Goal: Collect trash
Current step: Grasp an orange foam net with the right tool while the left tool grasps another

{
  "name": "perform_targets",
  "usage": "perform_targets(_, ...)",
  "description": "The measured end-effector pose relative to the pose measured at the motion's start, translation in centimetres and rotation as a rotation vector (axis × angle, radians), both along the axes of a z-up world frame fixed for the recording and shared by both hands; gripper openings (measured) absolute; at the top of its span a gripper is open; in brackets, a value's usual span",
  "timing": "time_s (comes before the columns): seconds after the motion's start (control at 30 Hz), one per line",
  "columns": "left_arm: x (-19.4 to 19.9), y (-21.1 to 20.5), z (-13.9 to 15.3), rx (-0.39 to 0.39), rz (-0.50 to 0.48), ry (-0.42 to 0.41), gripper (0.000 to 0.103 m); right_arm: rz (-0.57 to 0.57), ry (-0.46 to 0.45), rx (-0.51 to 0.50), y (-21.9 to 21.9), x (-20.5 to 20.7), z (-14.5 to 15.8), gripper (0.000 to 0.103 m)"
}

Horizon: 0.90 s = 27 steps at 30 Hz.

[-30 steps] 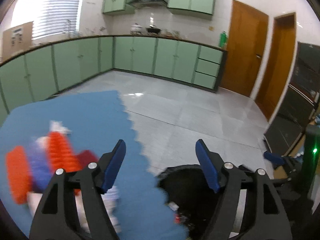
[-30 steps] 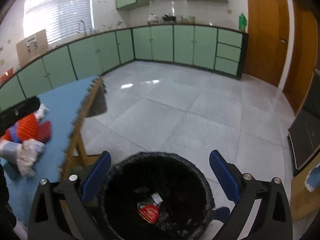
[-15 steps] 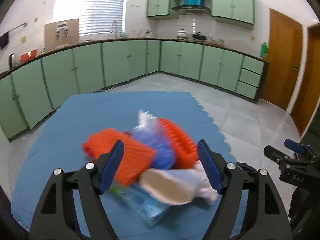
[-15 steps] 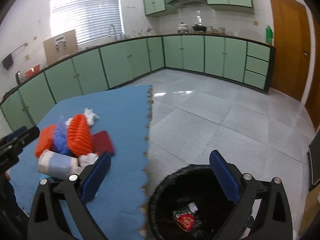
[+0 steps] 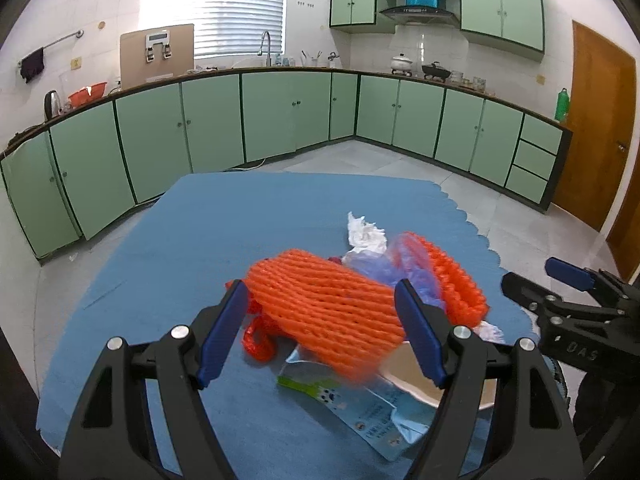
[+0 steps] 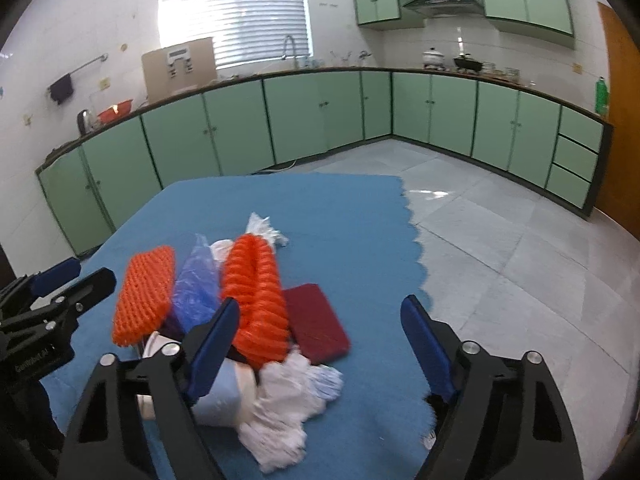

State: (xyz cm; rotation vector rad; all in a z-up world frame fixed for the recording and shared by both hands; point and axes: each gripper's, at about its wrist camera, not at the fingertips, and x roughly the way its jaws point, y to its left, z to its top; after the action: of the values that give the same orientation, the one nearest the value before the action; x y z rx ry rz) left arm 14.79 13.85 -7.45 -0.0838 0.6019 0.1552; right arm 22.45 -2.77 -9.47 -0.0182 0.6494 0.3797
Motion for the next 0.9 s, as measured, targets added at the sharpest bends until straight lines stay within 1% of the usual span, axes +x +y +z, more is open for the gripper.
perform_targets(0.1,0.4,0.4,-0.5,-0.005,0.0,0.016,0.073,0.02,0.031,-0.004,0.9,0.7,-0.8,0.072)
perform_targets(0.23,1.2,0.7,-1.3,-0.019,-0.004,0.043,0.073,0.033,0.061,-0.004,1.3,1.3,-1.7,0.067)
perform_targets(0.33,1.6,0.8,-2.0,-0.032,-0.006,0.06,0.073,0.056,0.089,-0.007,1.6,1.6,-2.2,0.054)
perform_targets(0.37,1.7,0.8,-2.2,-0.043,-0.007,0.066,0.073,0.066,0.103,0.001,1.7,1.8,-2.3,0.05)
perform_targets(0.43,2.0,0.9,-2.7,-0.055,-0.004,0.081,0.073,0.09,0.123,0.02,1.8,1.9,-2.5,0.037)
perform_targets(0.47,2.0,1.0,-2.9,-0.061,-0.004,0.085,0.074,0.098,0.126,0.025,1.8,1.8,-2.5,0.033)
perform_targets(0.5,2.2,1.1,-3.1,-0.075,-0.007,0.095,0.074,0.107,0.126,0.03,1.8,1.7,-2.4,0.023)
perform_targets(0.53,2.3,1.2,-3.2,-0.09,-0.007,0.103,0.073,0.113,0.123,0.033,1.9,1.7,-2.3,0.019)
perform_targets(0.57,2.4,1.3,-3.4,-0.101,-0.002,0.106,0.073,0.12,0.12,0.04,1.9,1.6,-2.2,0.018)
perform_targets(0.6,2.4,1.4,-3.5,-0.107,0.0,0.108,0.066,0.125,0.119,0.045,1.9,1.7,-2.1,0.017)
perform_targets(0.63,2.5,1.5,-3.6,-0.115,-0.002,0.111,0.05,0.13,0.115,0.054,1.8,1.6,-1.9,0.016)
perform_targets(0.73,2.6,1.4,-3.8,-0.107,-0.002,0.12,0.025,0.136,0.103,0.079,1.5,1.3,-1.3,0.016)
perform_targets(0.83,2.3,1.5,-3.3,-0.099,0.004,0.095,0.013,0.142,0.076,0.098,1.3,1.0,-0.2,0.016)
perform_targets(0.9,2.0,1.6,-2.6,-0.097,0.014,0.066,0.011,0.146,0.057,0.111,1.4,0.9,0.5,0.016)
